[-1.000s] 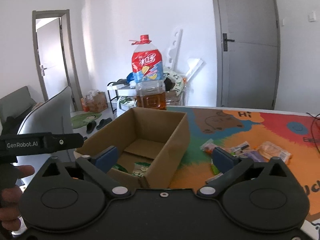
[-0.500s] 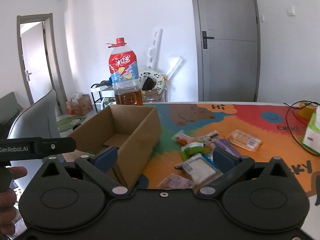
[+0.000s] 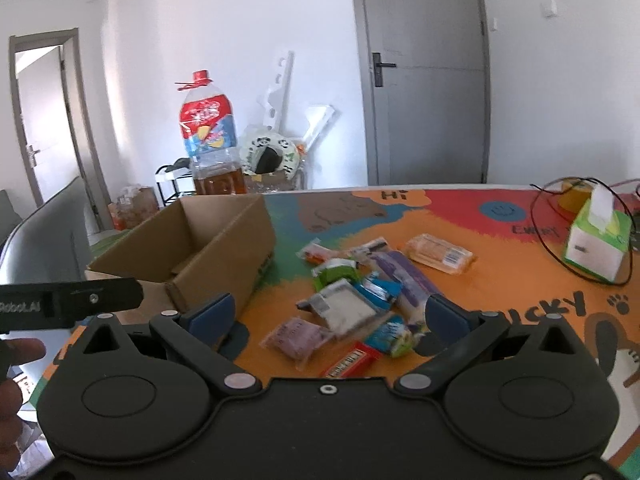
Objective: Organize snacks
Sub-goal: 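Move both tools back over the snack pile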
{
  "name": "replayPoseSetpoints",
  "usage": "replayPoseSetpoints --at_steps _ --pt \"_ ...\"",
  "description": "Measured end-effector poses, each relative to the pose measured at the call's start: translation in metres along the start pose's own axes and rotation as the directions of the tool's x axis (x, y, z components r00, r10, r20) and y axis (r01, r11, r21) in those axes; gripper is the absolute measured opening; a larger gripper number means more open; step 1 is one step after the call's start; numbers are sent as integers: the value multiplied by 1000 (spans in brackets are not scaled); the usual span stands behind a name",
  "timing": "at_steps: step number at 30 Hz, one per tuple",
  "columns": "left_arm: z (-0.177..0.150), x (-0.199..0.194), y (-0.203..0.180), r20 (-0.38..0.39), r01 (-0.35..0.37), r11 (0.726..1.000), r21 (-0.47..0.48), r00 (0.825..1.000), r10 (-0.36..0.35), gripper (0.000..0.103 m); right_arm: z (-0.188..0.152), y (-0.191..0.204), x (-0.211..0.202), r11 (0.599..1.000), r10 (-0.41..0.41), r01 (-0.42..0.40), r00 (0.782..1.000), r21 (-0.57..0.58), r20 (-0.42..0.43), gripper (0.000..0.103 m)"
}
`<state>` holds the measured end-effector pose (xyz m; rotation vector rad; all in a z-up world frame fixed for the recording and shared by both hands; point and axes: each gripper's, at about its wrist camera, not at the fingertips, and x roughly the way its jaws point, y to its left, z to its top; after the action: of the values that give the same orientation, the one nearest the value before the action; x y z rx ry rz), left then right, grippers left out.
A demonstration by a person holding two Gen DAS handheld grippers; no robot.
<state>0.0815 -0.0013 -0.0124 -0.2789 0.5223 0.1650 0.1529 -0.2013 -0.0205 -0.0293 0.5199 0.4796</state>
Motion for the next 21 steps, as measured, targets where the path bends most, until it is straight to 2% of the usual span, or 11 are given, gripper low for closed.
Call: replayPoseSetpoints --at_steps 9,13,16,18,21 --pt "-15 14 -16 -28 51 999 2 998 -51 100 -17 -31 7 997 -36 38 999 63 -33 103" --pt "-22 20 -25 -18 62 998 18 998 -62 100 -25 -43 11 995 -32 36 998 88 -47 102" --pt "-26 27 -31 -18 85 996 27 996 -85 98 -30 -48 16 994 -12 18 998 105 -58 93" --pt "-29 33 -35 -27 108 994 32 994 -107 96 -34 -50 20 994 0 8 997 111 -71 84" --pt "-32 42 -42 -35 123 991 44 992 -121 91 -38 -54 28 992 9 2 996 127 -84 77"
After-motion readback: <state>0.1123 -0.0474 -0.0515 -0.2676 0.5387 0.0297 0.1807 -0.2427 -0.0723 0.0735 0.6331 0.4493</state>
